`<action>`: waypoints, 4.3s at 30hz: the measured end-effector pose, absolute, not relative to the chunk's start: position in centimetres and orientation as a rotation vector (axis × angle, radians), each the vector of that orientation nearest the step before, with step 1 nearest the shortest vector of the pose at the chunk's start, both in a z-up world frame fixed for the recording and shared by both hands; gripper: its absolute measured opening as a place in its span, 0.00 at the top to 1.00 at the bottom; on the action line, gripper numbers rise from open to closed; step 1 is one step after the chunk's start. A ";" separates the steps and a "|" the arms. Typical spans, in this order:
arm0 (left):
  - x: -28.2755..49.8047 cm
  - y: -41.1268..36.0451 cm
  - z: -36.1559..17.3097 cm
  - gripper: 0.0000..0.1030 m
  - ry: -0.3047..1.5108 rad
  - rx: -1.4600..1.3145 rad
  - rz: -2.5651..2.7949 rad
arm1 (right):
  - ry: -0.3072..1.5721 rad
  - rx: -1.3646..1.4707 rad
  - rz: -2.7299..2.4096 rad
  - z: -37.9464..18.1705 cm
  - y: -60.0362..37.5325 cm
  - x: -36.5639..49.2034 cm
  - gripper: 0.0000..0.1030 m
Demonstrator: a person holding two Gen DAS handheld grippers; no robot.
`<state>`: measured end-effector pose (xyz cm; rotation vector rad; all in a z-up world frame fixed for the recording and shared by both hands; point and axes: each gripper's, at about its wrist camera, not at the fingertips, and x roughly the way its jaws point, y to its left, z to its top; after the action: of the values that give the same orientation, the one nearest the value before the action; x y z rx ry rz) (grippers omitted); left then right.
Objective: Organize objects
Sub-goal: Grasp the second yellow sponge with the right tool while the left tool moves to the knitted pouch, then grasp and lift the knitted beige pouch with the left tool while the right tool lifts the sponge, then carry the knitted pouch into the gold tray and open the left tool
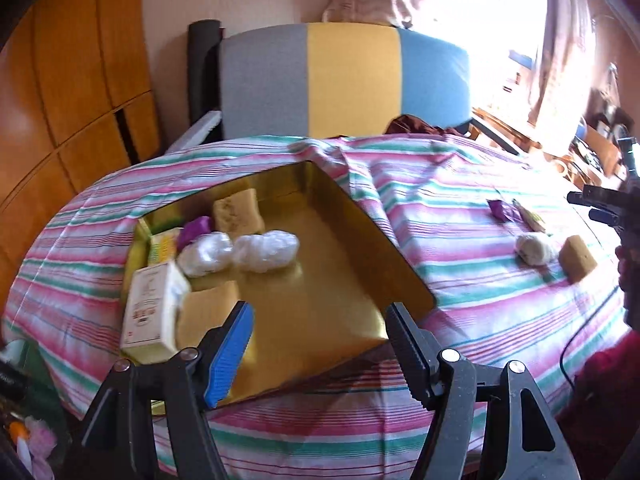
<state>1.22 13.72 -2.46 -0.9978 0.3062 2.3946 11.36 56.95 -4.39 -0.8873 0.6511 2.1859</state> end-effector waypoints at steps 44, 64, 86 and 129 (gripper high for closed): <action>1.4 49.3 -10.5 0.26 0.378 -1.232 1.770 | 1.254 -0.653 2.052 -7.2 62.8 16.5 0.30; 3.4 34.8 -10.4 0.36 0.381 -0.890 1.936 | 1.085 -0.796 2.188 -6.1 60.3 13.5 0.30; 2.2 34.9 -11.6 0.35 0.252 -0.983 1.874 | 0.805 -1.332 2.043 -10.2 60.6 10.6 0.49; 0.8 15.7 -2.0 0.39 0.228 -0.950 2.414 | 0.656 -1.375 2.014 -11.5 59.8 9.8 0.59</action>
<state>0.76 15.65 -1.99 -0.9500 0.2279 2.4142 9.75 59.81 -11.46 -1.3749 0.6558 2.0139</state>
